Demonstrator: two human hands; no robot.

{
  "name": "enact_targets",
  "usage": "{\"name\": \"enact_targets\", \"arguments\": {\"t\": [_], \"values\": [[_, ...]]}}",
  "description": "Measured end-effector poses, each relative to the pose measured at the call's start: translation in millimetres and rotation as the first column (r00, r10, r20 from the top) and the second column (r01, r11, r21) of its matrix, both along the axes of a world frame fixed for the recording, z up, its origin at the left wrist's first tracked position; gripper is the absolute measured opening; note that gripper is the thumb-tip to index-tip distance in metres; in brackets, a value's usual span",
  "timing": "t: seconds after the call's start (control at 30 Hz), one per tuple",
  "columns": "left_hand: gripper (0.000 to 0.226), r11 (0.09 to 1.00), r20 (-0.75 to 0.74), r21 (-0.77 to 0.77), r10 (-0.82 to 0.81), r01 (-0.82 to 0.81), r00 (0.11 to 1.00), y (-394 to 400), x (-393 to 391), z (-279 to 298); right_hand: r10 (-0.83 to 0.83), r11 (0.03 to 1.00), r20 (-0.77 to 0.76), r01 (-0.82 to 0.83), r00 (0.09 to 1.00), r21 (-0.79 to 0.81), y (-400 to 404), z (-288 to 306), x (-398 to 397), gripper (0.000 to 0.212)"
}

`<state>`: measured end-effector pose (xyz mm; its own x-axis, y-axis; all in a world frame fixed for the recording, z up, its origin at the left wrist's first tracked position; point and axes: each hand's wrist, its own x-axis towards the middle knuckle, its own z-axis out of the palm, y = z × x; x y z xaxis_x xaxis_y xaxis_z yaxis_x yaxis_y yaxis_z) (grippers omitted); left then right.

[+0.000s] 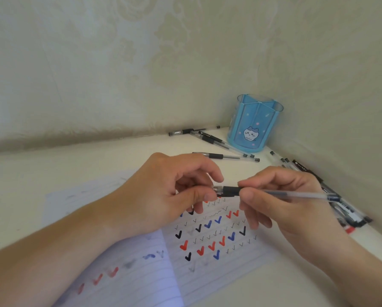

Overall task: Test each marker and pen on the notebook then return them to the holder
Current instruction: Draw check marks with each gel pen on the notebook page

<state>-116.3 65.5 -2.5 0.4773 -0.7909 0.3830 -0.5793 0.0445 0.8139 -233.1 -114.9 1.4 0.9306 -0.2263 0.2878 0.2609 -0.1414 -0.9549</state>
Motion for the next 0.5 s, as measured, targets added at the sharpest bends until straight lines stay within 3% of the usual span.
{"name": "enact_targets", "arguments": {"t": [0.17,0.3,0.5], "values": [[0.02,0.997,-0.096,-0.079,-0.035,0.027,0.995,1,-4,3,0.002,0.997,0.065,-0.007,0.998,0.08,7,1,-2,0.015],[0.025,0.995,-0.107,-0.091,-0.054,0.044,0.993,1,-7,5,-0.025,0.995,0.107,0.014,0.994,0.097,14,0,-6,0.012],[0.026,0.993,-0.127,-0.107,-0.063,0.049,0.99,1,1,3,0.063,0.987,0.15,-0.04,0.987,-0.155,11,2,-10,0.025]]}}
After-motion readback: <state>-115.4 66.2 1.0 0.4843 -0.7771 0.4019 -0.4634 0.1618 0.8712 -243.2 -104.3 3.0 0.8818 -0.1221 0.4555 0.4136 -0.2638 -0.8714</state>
